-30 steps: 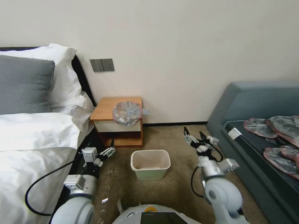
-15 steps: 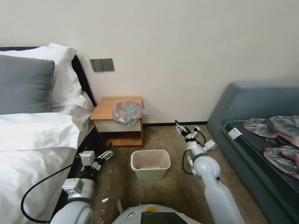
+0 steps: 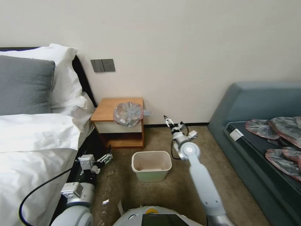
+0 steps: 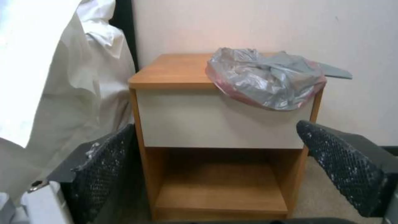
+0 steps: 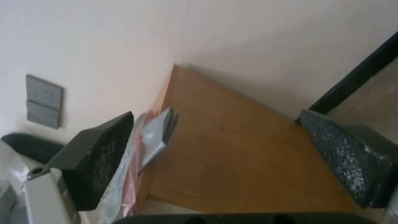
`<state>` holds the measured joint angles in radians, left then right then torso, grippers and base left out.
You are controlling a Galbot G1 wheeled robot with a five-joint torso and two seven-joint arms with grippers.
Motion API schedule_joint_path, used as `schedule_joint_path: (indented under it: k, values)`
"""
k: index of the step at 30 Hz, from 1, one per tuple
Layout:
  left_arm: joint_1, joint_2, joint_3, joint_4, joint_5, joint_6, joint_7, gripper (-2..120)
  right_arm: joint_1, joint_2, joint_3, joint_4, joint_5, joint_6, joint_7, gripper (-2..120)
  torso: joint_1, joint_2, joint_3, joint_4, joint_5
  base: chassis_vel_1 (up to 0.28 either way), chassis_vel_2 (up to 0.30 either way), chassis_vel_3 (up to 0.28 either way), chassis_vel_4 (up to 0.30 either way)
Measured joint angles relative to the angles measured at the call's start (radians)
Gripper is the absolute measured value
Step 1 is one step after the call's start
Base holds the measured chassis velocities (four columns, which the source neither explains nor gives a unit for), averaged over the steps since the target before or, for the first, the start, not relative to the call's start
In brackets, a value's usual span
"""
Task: Pick up the garbage bag from the table and place it over the trash can.
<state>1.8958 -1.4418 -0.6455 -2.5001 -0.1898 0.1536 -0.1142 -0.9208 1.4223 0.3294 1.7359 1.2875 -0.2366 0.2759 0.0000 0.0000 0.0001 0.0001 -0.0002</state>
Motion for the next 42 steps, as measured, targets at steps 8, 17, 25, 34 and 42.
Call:
schedule_joint_path:
  k: [8, 17, 25, 34, 42]
  values:
    - [0.003, -0.003, 0.000, 0.000, 0.000, 0.000, 0.000, 100, 0.118, 0.066, -0.027, -0.134, 0.096, -0.017, -0.034, 100, 0.000, 0.000, 0.000, 0.0000, 0.0000, 0.000, 0.000, 0.000, 0.000]
    - [0.010, -0.015, 0.000, 0.000, 0.019, -0.001, 0.004, 100, 0.185, 0.122, -0.015, -0.252, 0.149, -0.046, -0.084, 100, 0.000, 0.000, 0.000, -0.0001, 0.0001, 0.000, 0.000, 0.000, 0.000]
    - [0.011, -0.035, 0.003, 0.000, 0.038, -0.009, 0.013, 100, 0.232, 0.148, -0.018, -0.346, 0.151, -0.045, -0.107, 95, 0.000, 0.000, 0.000, 0.0000, 0.0001, 0.000, 0.000, 0.000, 0.000]
    - [0.010, -0.042, 0.005, 0.000, 0.045, -0.012, 0.017, 100, 0.279, 0.175, -0.010, -0.424, 0.151, -0.043, -0.140, 62, 0.000, 0.000, 0.000, 0.0000, 0.0001, 0.000, 0.000, 0.000, 0.000]
    - [-0.001, -0.050, 0.012, 0.000, 0.051, -0.021, 0.024, 99, 0.280, 0.186, -0.009, -0.426, 0.151, -0.062, -0.157, 30, 0.000, 0.000, 0.000, -0.0001, 0.0001, 0.000, 0.000, 0.000, 0.000]
